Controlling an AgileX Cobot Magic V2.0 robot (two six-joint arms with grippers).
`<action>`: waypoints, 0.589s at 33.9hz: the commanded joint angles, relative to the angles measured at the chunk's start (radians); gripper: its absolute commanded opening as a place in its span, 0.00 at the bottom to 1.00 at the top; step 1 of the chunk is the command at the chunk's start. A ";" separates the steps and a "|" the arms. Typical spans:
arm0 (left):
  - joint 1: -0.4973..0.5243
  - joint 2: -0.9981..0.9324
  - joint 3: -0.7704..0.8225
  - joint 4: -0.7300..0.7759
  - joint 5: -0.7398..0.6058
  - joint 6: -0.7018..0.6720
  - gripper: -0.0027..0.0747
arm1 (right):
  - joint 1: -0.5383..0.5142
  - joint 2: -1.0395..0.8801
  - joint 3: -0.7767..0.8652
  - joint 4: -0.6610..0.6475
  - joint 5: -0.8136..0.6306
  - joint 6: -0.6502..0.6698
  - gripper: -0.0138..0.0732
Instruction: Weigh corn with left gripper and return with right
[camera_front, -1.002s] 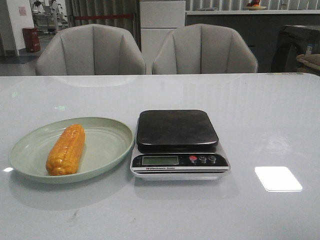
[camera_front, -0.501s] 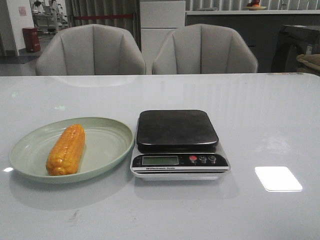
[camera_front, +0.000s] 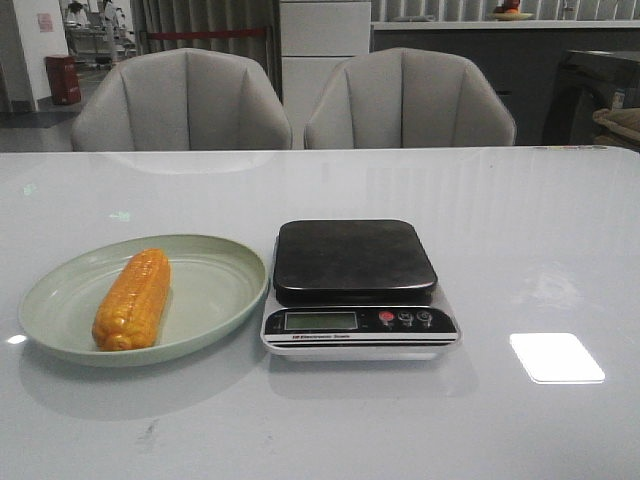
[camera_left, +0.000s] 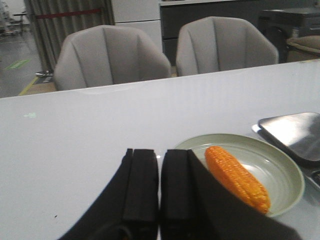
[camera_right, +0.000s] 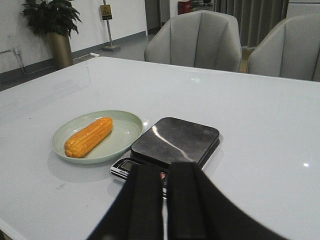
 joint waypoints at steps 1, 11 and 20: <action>0.066 0.013 0.027 -0.032 -0.178 -0.001 0.19 | -0.005 0.012 -0.025 -0.012 -0.087 -0.010 0.38; 0.120 0.003 0.063 -0.046 -0.247 -0.001 0.19 | -0.005 0.012 -0.025 -0.012 -0.087 -0.010 0.38; 0.120 0.003 0.063 -0.046 -0.247 -0.001 0.19 | -0.005 0.012 -0.025 -0.012 -0.087 -0.010 0.38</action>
